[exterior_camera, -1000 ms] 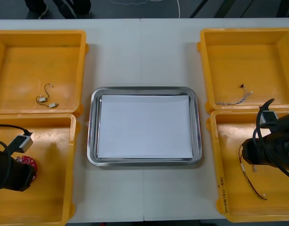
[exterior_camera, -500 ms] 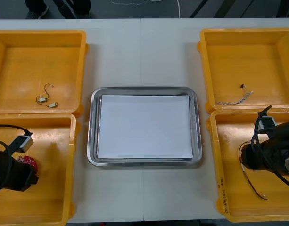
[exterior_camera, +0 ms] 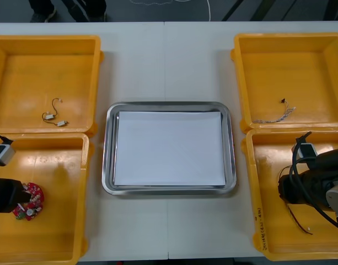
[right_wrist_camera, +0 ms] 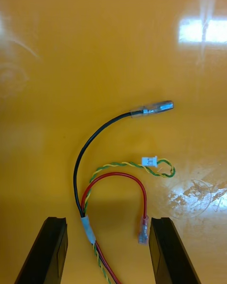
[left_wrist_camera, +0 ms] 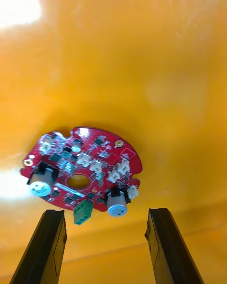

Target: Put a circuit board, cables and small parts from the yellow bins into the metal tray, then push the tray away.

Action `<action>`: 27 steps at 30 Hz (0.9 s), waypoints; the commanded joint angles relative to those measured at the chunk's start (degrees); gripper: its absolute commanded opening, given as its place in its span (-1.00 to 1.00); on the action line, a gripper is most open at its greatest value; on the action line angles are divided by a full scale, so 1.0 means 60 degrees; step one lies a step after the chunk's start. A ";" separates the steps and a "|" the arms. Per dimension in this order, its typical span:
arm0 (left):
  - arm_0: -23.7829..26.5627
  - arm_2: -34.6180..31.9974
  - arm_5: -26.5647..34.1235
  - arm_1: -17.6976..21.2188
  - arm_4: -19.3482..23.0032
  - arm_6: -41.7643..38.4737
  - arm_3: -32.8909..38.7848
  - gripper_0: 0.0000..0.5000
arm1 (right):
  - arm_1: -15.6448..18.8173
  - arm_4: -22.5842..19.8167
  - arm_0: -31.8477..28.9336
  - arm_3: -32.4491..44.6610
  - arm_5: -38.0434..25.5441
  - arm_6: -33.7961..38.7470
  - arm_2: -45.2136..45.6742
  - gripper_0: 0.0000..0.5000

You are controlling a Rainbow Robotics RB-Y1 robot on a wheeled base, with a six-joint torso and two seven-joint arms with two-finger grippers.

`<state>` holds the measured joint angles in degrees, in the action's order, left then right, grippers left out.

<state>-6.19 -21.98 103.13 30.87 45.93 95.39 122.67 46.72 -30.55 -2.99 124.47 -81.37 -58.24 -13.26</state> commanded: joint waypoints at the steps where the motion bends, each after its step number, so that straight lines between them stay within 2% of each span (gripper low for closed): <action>1: -0.0038 -0.0350 0.0126 0.0450 0.0431 0.1943 0.0341 1.00 | -0.0170 0.0112 -0.0161 -0.0120 0.0334 -0.0342 -0.0296 1.00; 4: -0.0170 -0.0452 0.0112 0.0612 0.0578 0.2749 0.0326 1.00 | -0.0185 0.0214 -0.0161 -0.0296 0.0642 -0.0371 -0.0471 1.00; 13: -0.0712 -0.0482 -0.0049 0.0641 0.0446 0.4975 0.0341 1.00 | -0.0199 0.0200 -0.0161 -0.0501 0.0745 -0.0445 -0.0750 1.00; 19: -0.1078 -0.0438 -0.0225 0.0641 0.0197 0.5913 0.0326 1.00 | -0.0199 0.0185 -0.0161 -0.0969 0.1360 -0.0459 -0.0984 0.84; 21: -0.1166 -0.0394 -0.0313 0.0641 0.0123 0.5957 0.0341 1.00 | -0.0199 0.0214 -0.0161 -0.1101 0.1492 -0.0459 -0.1028 0.73; 22: -0.1196 -0.0321 -0.0357 0.0641 -0.0008 0.5971 0.0326 1.00 | -0.0185 0.0214 -0.0161 -0.1175 0.1550 -0.0459 -0.1043 0.55; 23: -0.1225 -0.0233 -0.0416 0.0626 -0.0170 0.5971 0.0341 1.00 | -0.0199 0.0214 -0.0161 -0.1218 0.1565 -0.0474 -0.1043 0.24; 24: -0.1240 -0.0174 -0.0445 0.0641 -0.0257 0.5986 0.0326 1.00 | -0.0199 0.0214 -0.0161 -0.1233 0.1565 -0.0459 -0.1043 0.07; 26: -0.1269 0.0046 -0.0533 0.0626 -0.0536 0.5986 0.0326 1.00 | -0.0199 0.0200 -0.0176 -0.1248 0.1565 -0.0401 -0.1043 -0.60; 27: -0.1284 0.0134 -0.0547 0.0626 -0.0653 0.5971 0.0326 1.00 | -0.0199 0.0185 -0.0176 -0.1248 0.1565 -0.0401 -0.1043 -0.84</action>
<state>-12.05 -22.86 100.80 32.43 44.16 127.62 122.71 46.01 -29.68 -2.96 119.98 -72.56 -58.27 -17.36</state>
